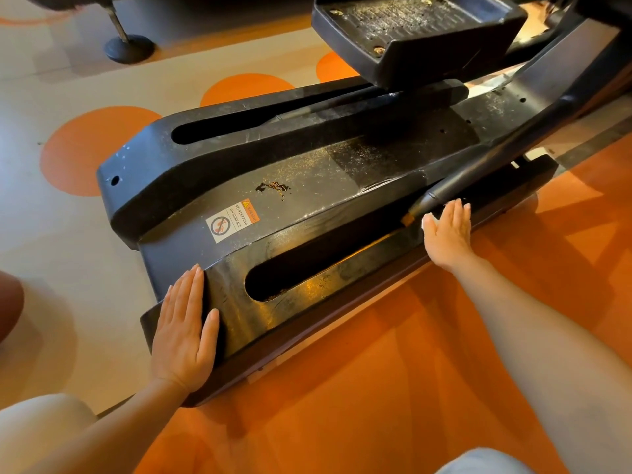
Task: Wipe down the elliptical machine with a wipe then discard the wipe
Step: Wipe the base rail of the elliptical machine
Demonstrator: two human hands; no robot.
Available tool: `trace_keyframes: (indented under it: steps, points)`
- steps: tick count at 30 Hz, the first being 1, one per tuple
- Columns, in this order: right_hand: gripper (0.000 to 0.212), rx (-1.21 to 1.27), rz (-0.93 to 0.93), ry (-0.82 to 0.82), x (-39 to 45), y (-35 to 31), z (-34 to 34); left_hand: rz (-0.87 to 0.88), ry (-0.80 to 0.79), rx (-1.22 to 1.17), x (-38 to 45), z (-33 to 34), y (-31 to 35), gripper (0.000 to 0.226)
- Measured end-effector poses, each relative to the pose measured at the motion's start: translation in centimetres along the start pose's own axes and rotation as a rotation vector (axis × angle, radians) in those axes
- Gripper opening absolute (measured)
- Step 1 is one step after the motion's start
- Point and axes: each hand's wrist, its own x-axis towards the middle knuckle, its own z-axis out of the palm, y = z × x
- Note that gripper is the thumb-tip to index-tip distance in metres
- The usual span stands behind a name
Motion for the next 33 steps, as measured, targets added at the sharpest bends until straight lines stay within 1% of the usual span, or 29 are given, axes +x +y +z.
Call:
trace_keyframes:
  steps: [2,3,6,8,11,15,16,21,25,27,30,31,33]
  points:
    - [0.065,-0.021,-0.005,0.011,0.0,-0.3,0.2,-0.005,0.003,-0.002,0.0,0.0,0.0,0.067]
    - [0.064,-0.031,-0.037,0.008,-0.3,-0.3,0.3,-0.005,0.003,-0.003,0.0,0.0,0.1,0.067]
    - [0.061,-0.02,-0.214,-0.005,-1.6,0.5,0.6,-0.008,0.004,0.001,0.0,0.0,0.1,0.068]
    - [0.06,-0.04,-0.297,-0.019,-2.0,1.2,0.6,-0.007,0.007,0.001,0.0,0.0,0.1,0.068]
    - [0.058,-0.128,-0.322,-0.019,-1.5,2.1,0.4,0.0,0.006,0.001,0.0,-0.1,0.1,0.067]
    - [0.054,-0.061,-0.286,0.018,-1.6,1.2,0.8,0.002,0.008,0.002,-0.1,-0.1,0.2,0.066]
    - [0.054,-0.057,-0.316,0.014,-1.9,0.8,1.0,0.003,0.009,0.002,-0.1,-0.1,0.2,0.066]
    - [0.061,-0.095,-0.613,-0.042,-5.2,-1.9,2.2,-0.004,0.015,-0.003,-0.1,-0.1,0.2,0.066]
    - [0.062,-0.102,-0.727,-0.061,-6.7,-2.9,3.0,-0.004,0.014,-0.006,-0.1,-0.1,0.2,0.067]
    - [0.06,-0.105,-0.682,-0.02,-5.6,-2.3,2.6,-0.004,0.012,-0.006,-0.1,-0.1,0.2,0.066]
    - [0.062,-0.061,-0.437,0.061,-3.7,-1.3,2.1,-0.003,0.015,-0.002,-0.1,-0.1,0.1,0.065]
    - [0.064,-0.059,-0.403,0.069,-3.6,-1.4,2.1,0.001,0.015,0.0,-0.1,-0.1,0.1,0.065]
    - [0.064,-0.062,-0.428,0.066,-4.4,-2.0,2.3,0.005,0.014,0.002,-0.1,-0.1,0.2,0.065]
